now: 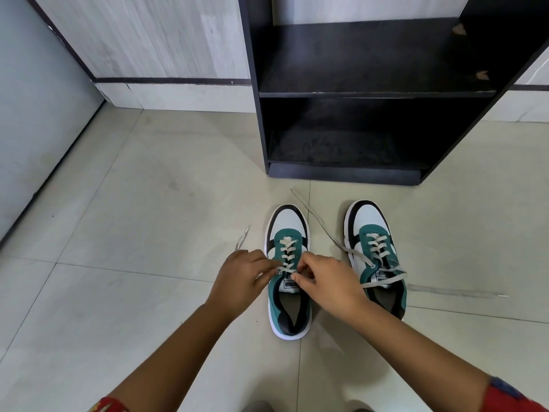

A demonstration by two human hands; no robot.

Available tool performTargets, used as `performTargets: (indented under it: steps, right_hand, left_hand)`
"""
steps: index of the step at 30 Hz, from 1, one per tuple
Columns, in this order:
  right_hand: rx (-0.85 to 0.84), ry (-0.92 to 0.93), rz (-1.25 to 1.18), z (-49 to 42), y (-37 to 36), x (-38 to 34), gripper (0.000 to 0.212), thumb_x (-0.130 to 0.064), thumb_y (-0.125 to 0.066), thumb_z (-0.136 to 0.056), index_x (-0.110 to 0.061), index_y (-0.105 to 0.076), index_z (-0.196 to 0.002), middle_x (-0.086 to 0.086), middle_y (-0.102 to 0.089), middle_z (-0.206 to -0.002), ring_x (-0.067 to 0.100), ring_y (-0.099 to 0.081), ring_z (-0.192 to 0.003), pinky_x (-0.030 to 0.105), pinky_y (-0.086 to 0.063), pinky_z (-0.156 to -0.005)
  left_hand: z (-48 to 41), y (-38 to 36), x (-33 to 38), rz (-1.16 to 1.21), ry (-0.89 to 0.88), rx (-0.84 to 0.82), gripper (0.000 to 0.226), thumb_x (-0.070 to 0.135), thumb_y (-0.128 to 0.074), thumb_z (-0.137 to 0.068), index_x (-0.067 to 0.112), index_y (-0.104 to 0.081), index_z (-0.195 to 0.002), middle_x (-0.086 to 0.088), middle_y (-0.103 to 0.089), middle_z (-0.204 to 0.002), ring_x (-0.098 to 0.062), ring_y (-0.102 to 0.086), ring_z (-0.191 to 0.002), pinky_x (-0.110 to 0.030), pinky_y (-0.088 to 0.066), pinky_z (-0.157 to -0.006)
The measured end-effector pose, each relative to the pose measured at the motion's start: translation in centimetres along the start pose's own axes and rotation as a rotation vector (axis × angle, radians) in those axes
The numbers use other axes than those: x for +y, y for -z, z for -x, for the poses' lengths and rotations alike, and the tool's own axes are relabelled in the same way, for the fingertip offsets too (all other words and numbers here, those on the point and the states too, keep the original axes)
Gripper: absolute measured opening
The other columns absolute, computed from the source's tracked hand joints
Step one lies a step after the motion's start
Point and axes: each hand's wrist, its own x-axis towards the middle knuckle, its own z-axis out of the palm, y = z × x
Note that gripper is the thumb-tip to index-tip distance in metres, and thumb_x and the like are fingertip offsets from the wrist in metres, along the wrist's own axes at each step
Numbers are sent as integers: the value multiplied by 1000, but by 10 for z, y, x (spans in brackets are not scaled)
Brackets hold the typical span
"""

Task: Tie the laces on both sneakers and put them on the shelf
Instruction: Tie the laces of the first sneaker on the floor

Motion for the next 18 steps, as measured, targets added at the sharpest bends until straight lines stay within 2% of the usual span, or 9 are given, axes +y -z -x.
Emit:
performTargets:
  steps: [3, 7, 10, 18]
  right_hand:
    - [14, 1, -48, -3, -3, 4, 18, -37, -54, -89, -19, -57, -90, -2, -70, -87, 19, -64, -80, 32, -49, -67]
    - [24, -121, -306, 1, -10, 13, 14, -26, -58, -89, -15, -59, -81, -2, -67, -71, 17, -63, -71, 38, -53, -73]
    - [54, -159, -340, 8, -17, 13, 14, -25, -58, -90, -20, -55, -77, -6, -62, -68, 17, -62, -69, 37, -53, -71]
    - [41, -167, -379, 7, -21, 16, 15, -26, -58, -90, -20, -56, -77, -10, -59, -64, 12, -59, -65, 33, -51, -69]
  left_hand:
    - [2, -1, 2, -49, 15, 67, 25, 37, -50, -87, 26, -73, -89, 8, -70, -77, -14, -62, -66, -22, -41, -67]
    - [10, -3, 4, 34, 180, 53, 24, 39, -52, -87, 25, -72, -89, 11, -69, -82, -6, -60, -70, -12, -35, -54]
    - [16, -7, 5, 100, 273, 56, 21, 39, -52, -87, 28, -70, -89, 13, -68, -84, -3, -58, -73, -16, -41, -55]
    - [16, -9, -1, 107, 256, 44, 23, 38, -51, -87, 25, -70, -89, 13, -68, -82, -4, -57, -70, -10, -35, -58]
